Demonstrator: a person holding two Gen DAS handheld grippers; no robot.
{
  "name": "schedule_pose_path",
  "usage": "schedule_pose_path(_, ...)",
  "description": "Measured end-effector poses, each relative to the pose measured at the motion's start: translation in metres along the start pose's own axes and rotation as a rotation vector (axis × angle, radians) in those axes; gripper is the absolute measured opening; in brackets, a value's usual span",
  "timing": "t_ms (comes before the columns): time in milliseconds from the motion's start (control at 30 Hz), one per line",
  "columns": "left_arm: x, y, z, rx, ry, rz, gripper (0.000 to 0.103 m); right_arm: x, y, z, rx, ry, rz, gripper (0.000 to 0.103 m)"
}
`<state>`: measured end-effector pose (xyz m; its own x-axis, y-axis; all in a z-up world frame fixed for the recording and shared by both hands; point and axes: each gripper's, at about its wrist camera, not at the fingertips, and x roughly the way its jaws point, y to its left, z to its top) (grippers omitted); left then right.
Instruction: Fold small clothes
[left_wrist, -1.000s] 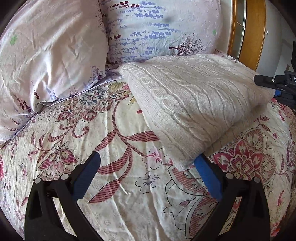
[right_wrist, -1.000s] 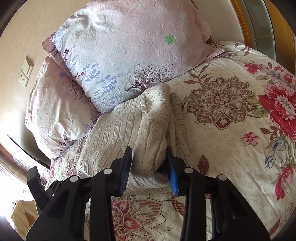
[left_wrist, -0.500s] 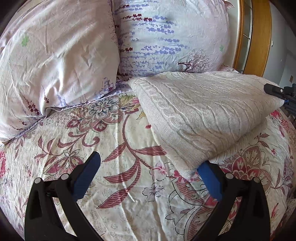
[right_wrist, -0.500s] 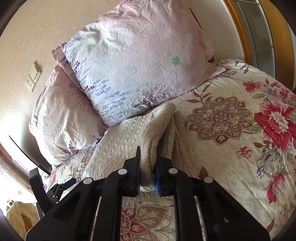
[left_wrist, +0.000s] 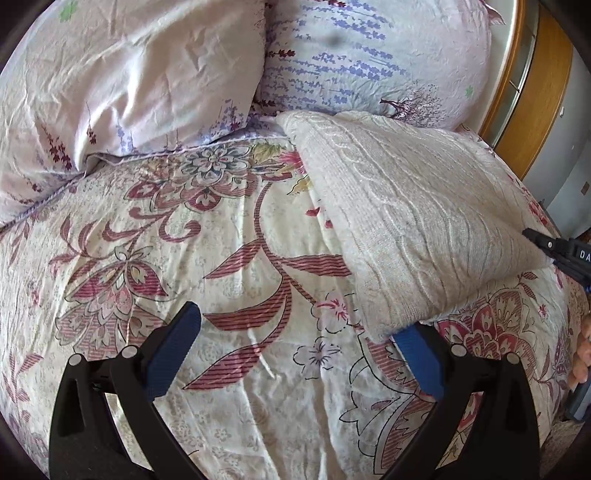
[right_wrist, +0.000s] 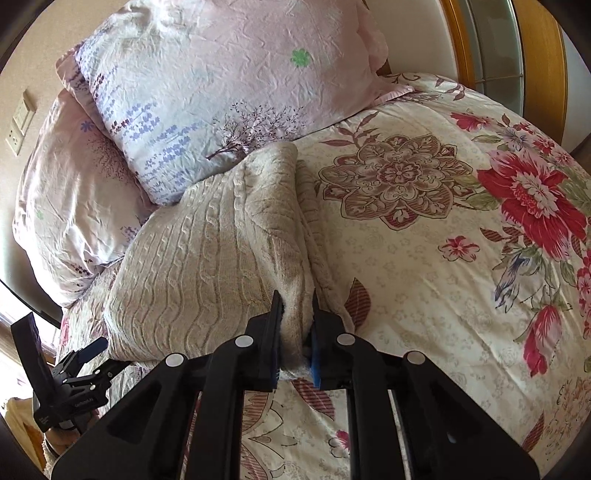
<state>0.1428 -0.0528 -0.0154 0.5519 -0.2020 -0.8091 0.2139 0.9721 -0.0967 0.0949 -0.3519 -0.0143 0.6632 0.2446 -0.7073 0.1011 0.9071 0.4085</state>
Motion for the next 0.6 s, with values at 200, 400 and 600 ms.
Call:
schedule_pose_path(200, -0.001, -0.005, -0.006, -0.008, -0.003, 0.078, 0.101, 0.001, 0.005, -0.005, -0.021, 0.003, -0.031, 0.012)
schedule_pose_path(400, -0.018, -0.029, -0.007, 0.163, -0.084, 0.133, 0.101, 0.004, -0.002, 0.004, 0.007, -0.02, -0.051, 0.012)
schedule_pose_path(600, -0.054, -0.006, -0.009, 0.076, -0.17, -0.027, 0.101, -0.009, -0.016, 0.012, 0.078, 0.011, 0.091, 0.022)
